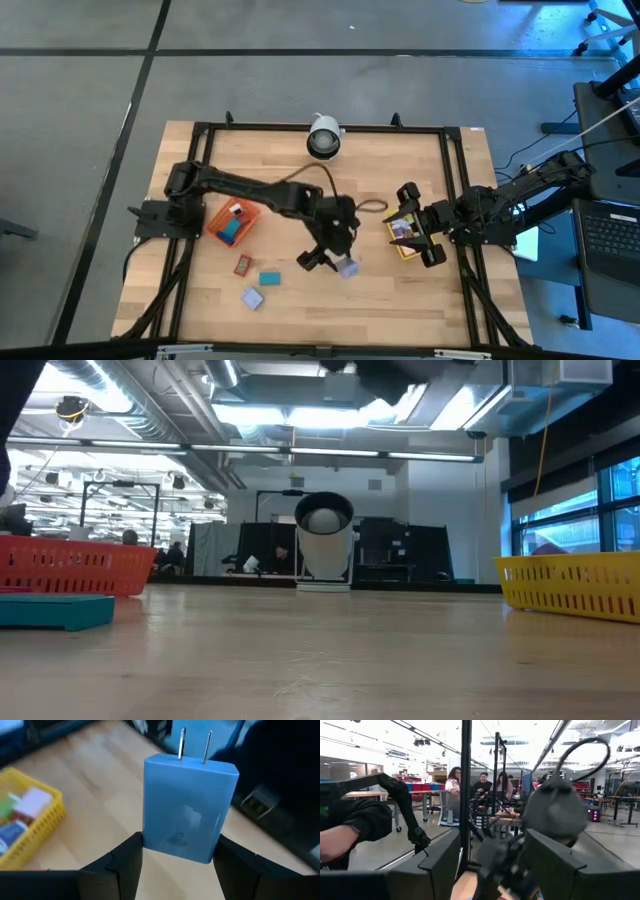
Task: Pick & Place Office items
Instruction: Put the right purple charger adapter into the yellow basket
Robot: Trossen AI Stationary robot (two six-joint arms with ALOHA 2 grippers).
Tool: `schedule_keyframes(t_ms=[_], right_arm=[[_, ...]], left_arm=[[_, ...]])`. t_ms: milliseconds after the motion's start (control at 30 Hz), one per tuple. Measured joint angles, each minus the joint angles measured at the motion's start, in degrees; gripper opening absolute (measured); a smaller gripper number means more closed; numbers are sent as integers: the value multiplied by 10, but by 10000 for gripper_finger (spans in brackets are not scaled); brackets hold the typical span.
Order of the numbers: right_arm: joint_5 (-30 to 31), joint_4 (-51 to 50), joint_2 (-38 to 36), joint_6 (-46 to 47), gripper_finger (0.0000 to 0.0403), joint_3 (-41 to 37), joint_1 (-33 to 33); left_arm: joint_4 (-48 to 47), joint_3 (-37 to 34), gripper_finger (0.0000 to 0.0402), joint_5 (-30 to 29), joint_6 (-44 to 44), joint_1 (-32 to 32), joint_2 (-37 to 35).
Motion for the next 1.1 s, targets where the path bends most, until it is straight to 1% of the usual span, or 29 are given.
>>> schedule_keyframes(t_ms=[67,133,200,267,367,500,600,667,733,767,867,967,1033,1100], right_arm=[[-3,2,0,-10,223,0,0],[1,4,-2,-15,223,0,0],[28,4,-4,-24,223,0,0],[86,-1,-5,-33,223,0,0],[209,-37,1,-52,223,0,0],[319,-46,39,-89,223,13,-2],[393,-64,73,-120,223,46,9],[453,-74,100,-127,223,73,18],[513,-70,123,-125,223,102,25],[528,-66,133,-118,223,114,27],[547,-73,160,-104,223,132,26],[566,-71,164,-109,223,136,15],[561,-70,163,-97,223,137,-1],[529,-71,159,-90,223,137,-23]], left_arm=[[5,0,202,25,-6,14,-15],[12,0,202,37,-9,29,-36],[16,0,202,46,-10,44,-62],[18,0,202,50,-11,59,-87],[18,0,202,66,-19,81,-122],[11,-4,202,58,-23,116,-153],[14,-30,202,43,-26,147,-161],[19,-57,202,26,-30,167,-162],[49,-92,202,14,-34,187,-162],[75,-112,202,12,-41,197,-162],[151,-160,202,19,-49,225,-162],[189,-173,202,45,-54,256,-169],[197,-173,202,70,-56,271,-182],[204,-173,202,94,-52,278,-199]])
